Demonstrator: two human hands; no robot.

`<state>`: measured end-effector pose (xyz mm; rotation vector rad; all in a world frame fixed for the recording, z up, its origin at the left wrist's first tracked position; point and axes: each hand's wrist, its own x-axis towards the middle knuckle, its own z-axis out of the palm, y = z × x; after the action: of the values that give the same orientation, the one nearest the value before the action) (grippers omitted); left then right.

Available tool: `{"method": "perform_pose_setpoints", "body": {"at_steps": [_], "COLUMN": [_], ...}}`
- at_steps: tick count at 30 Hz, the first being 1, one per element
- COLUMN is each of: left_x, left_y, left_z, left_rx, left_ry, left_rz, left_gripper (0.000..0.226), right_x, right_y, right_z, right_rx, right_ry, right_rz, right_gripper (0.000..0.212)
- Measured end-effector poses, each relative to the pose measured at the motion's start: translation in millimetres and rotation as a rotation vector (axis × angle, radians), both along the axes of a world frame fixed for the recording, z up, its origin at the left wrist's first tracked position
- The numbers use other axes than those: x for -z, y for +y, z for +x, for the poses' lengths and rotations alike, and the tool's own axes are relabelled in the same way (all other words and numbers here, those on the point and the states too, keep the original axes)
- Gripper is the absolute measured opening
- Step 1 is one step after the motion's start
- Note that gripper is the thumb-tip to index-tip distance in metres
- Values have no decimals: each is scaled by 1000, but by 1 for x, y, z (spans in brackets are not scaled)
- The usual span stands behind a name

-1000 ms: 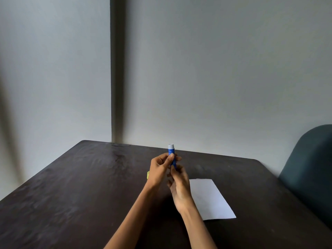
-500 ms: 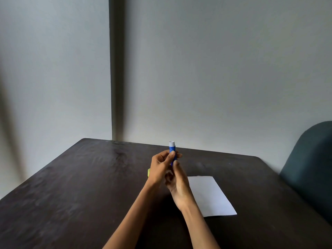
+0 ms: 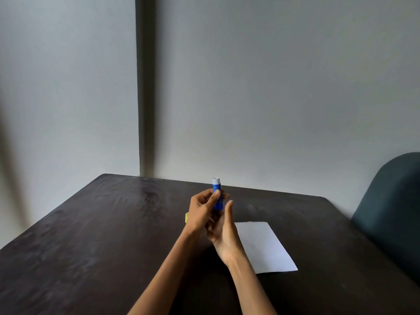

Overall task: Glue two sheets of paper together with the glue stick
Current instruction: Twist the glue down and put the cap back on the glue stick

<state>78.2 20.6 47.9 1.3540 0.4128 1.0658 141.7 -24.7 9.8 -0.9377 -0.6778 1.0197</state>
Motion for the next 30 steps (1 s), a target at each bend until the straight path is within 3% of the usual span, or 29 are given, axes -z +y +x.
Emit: {"method": "perform_pose_setpoints", "body": {"at_steps": [3, 9, 11, 14, 17, 22, 26, 30], "left_x": [1, -1, 0, 0, 0, 1, 3, 8], "left_y": [-3, 2, 2, -1, -4, 3, 5, 5], "left_z": [2, -4, -4, -2, -1, -4, -4, -4], "left_rx": [9, -19, -17, 8, 28, -1, 7, 28], "left_ry": [-1, -3, -9, -18, -18, -30, -15, 6], "left_rz": [-28, 23, 14, -10, -15, 8, 38, 35], "left_gripper": [23, 24, 23, 21, 21, 22, 21, 25], "right_x": [0, 2, 1, 0, 1, 5, 6, 9], "right_y": [0, 0, 0, 0, 1, 3, 6, 7], "right_z": [0, 1, -1, -2, 0, 3, 2, 6], "right_rx": [-27, 74, 68, 20, 59, 80, 37, 48], "right_ry": [63, -66, -81, -28, 18, -32, -42, 36], "right_rz": [-1, 71, 64, -2, -27, 126, 87, 95], "right_gripper": [49, 27, 35, 65, 52, 32, 56, 44]}}
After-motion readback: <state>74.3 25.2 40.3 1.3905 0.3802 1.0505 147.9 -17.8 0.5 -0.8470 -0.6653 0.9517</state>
